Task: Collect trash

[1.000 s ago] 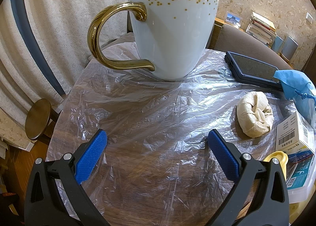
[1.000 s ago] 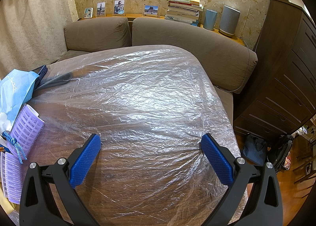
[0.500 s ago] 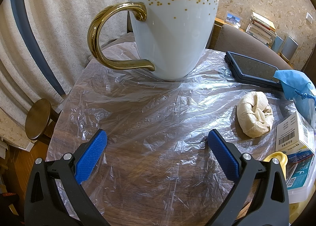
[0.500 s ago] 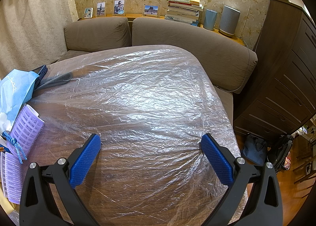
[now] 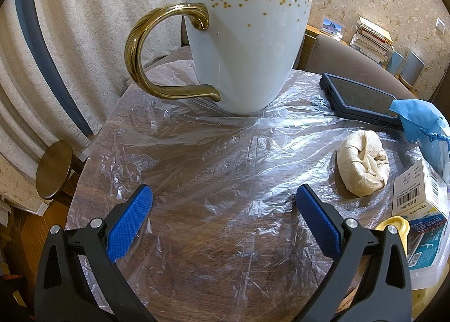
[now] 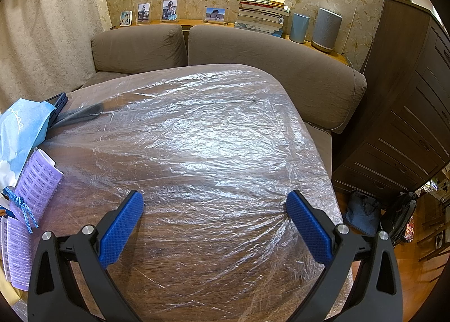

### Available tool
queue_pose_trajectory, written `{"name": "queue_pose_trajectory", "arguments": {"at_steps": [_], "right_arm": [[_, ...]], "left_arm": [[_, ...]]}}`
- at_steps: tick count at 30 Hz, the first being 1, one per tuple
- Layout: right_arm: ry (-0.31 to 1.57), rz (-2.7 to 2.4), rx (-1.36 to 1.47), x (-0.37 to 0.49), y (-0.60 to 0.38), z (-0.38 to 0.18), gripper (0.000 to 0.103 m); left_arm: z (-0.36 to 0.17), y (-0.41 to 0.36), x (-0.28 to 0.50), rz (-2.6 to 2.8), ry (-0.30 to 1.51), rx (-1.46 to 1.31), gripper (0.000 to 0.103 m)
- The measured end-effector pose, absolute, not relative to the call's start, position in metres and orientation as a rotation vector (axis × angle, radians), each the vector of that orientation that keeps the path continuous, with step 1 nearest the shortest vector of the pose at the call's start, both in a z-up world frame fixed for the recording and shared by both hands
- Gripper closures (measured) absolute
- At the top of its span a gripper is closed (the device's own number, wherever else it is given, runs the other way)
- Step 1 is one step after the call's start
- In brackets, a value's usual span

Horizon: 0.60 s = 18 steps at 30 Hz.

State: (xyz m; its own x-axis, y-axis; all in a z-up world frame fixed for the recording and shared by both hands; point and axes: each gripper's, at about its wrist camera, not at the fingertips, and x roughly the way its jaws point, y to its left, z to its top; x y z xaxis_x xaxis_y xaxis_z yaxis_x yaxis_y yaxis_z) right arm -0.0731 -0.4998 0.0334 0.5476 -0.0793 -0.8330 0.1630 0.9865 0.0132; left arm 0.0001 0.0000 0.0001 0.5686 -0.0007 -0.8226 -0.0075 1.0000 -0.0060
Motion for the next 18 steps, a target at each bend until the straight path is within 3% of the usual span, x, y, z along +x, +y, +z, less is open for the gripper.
{"name": "queue_pose_trajectory", "arguments": {"at_steps": [18], "right_arm": [[0.981,-0.151,0.096,-0.0722,-0.4997,0.0359,0.004]], "left_arm": [[-0.0005,-0.0016,-0.0011,0.004,0.966,-0.010,0.001]]}}
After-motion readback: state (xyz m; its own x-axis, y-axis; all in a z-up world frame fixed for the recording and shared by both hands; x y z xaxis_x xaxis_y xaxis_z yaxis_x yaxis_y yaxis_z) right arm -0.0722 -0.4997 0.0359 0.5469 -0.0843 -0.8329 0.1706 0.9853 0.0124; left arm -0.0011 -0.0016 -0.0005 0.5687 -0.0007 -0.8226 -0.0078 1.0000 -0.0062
